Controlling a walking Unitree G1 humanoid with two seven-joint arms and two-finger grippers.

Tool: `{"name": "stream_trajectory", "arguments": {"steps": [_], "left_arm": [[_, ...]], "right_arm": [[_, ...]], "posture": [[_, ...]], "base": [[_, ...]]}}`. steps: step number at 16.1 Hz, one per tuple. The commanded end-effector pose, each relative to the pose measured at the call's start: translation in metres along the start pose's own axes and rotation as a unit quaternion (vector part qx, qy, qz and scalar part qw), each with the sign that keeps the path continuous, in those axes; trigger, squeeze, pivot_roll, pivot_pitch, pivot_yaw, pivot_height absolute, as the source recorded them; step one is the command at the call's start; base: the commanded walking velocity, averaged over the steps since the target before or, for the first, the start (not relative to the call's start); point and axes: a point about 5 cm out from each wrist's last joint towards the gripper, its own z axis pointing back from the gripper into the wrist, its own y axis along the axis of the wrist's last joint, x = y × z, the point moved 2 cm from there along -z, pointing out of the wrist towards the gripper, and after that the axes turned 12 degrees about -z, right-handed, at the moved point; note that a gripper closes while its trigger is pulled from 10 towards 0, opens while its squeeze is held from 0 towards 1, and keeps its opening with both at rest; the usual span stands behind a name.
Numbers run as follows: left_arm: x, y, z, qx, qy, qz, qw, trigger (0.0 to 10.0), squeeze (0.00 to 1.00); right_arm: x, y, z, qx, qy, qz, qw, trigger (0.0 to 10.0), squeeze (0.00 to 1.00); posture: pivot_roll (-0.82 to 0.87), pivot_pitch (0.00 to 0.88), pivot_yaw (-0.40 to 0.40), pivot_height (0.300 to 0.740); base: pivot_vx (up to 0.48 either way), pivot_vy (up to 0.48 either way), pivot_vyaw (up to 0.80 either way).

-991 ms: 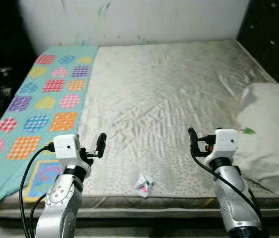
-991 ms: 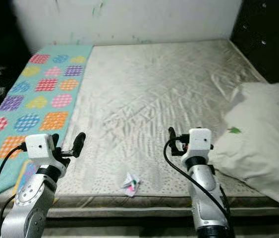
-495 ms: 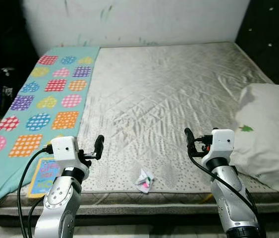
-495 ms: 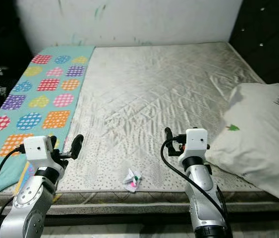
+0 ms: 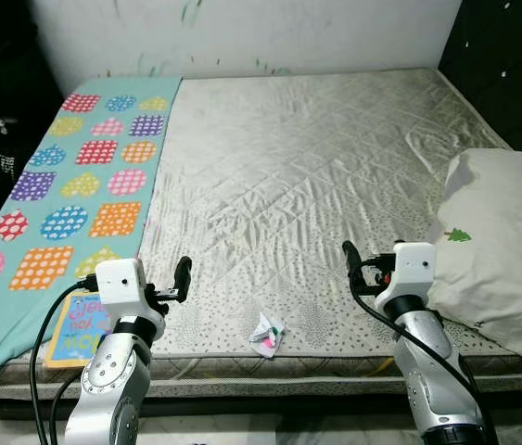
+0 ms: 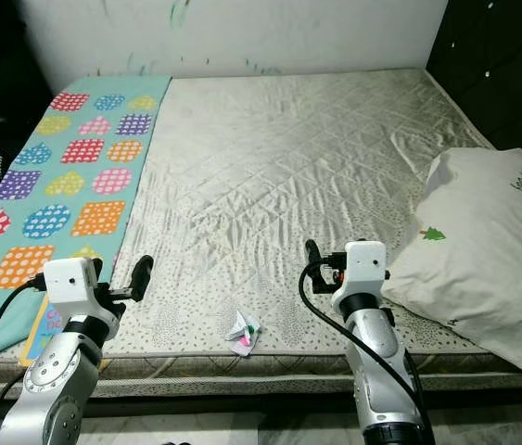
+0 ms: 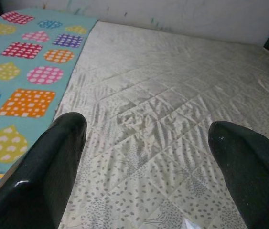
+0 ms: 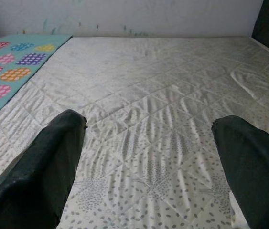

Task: Clean up the room

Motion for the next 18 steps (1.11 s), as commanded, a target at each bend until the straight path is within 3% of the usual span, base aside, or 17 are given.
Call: {"name": "stream_trajectory", "arguments": {"steps": [1, 8, 16, 18], "left_arm": [[-0.004, 0.003, 0.002, 0.005, 0.010, -0.007, 1.000, 10.0, 0.00], [-0.011, 0.003, 0.002, 0.006, 0.046, -0.026, 0.999, 10.0, 0.00], [-0.013, 0.005, 0.001, 0.008, 0.056, -0.031, 0.998, 10.0, 0.00], [-0.015, 0.006, 0.001, 0.014, 0.064, -0.039, 0.997, 10.0, 0.00]], "right_arm": [[-0.003, 0.000, 0.001, -0.002, 0.006, -0.003, 1.000, 10.0, 0.00], [-0.004, -0.001, 0.002, -0.007, 0.011, -0.004, 1.000, 10.0, 0.00], [-0.004, 0.000, 0.001, -0.007, 0.011, -0.006, 1.000, 10.0, 0.00], [-0.004, 0.000, 0.002, -0.007, 0.011, -0.004, 1.000, 10.0, 0.00]], "posture": [[-0.14, 0.105, 0.039, 0.740], [-0.14, 0.121, 0.036, 0.735], [-0.14, 0.132, 0.036, 0.640], [-0.14, 0.132, 0.036, 0.640]], "base": [[0.000, 0.000, 0.00], [0.000, 0.000, 0.00], [0.000, 0.000, 0.00], [0.000, 0.000, 0.00]]}}
